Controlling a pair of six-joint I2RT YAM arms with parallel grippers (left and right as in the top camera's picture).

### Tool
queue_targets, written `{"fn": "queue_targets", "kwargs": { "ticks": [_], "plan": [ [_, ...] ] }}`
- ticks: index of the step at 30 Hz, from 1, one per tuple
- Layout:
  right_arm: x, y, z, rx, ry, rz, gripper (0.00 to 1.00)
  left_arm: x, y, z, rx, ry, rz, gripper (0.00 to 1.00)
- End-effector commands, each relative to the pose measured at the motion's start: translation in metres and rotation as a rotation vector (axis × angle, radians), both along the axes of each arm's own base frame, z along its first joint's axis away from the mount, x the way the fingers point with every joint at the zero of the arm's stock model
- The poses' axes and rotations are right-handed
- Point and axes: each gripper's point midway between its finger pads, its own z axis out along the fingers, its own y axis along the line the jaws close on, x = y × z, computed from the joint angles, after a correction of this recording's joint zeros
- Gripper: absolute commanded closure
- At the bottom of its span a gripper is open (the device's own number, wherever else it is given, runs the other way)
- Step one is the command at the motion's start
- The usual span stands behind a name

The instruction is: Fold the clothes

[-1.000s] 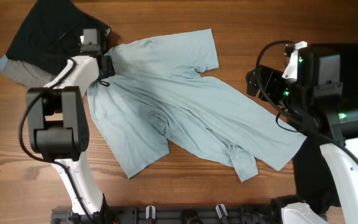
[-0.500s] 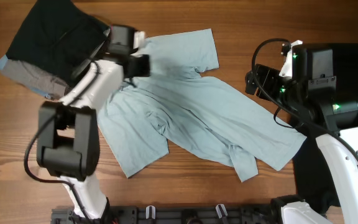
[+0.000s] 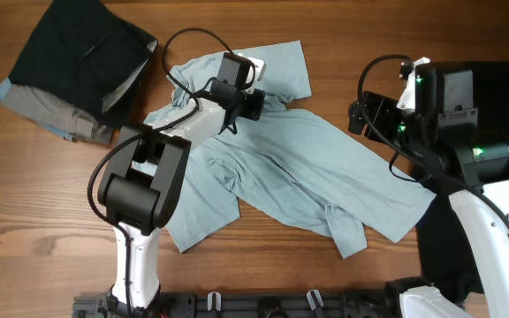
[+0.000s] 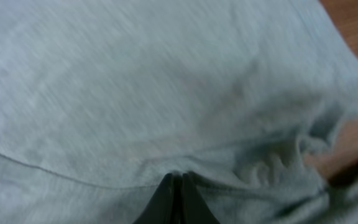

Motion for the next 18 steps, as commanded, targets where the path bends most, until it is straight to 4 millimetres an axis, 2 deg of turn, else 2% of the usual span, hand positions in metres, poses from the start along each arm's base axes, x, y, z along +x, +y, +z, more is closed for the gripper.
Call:
{"fn": "queue_targets", "kwargs": {
  "ticks": [1,5,8,11,14,18],
  "plan": [
    [0.001,-0.005,-0.002,-0.022,0.012,-0.013,0.07,0.017,0.055,-0.036,0.096,0.017,0.25,0.94],
    [-0.004,-0.01,-0.02,-0.057,0.092,-0.028,0.07,0.045,0.109,-0.027,0.073,-0.027,0.391,0.92],
    [-0.004,-0.015,-0.037,-0.092,0.16,-0.045,0.07,0.068,0.13,-0.006,0.022,-0.043,0.441,0.91],
    [-0.001,-0.015,-0.053,-0.095,0.218,-0.057,0.07,0.085,0.134,0.023,-0.018,-0.035,0.433,0.91],
    [0.008,-0.017,-0.068,-0.086,0.255,-0.108,0.07,0.099,0.132,0.061,-0.031,-0.054,0.429,0.89],
    [0.022,-0.032,-0.085,-0.113,0.282,-0.17,0.1,0.106,0.123,0.112,-0.06,-0.098,0.411,0.67]
  ]
}}
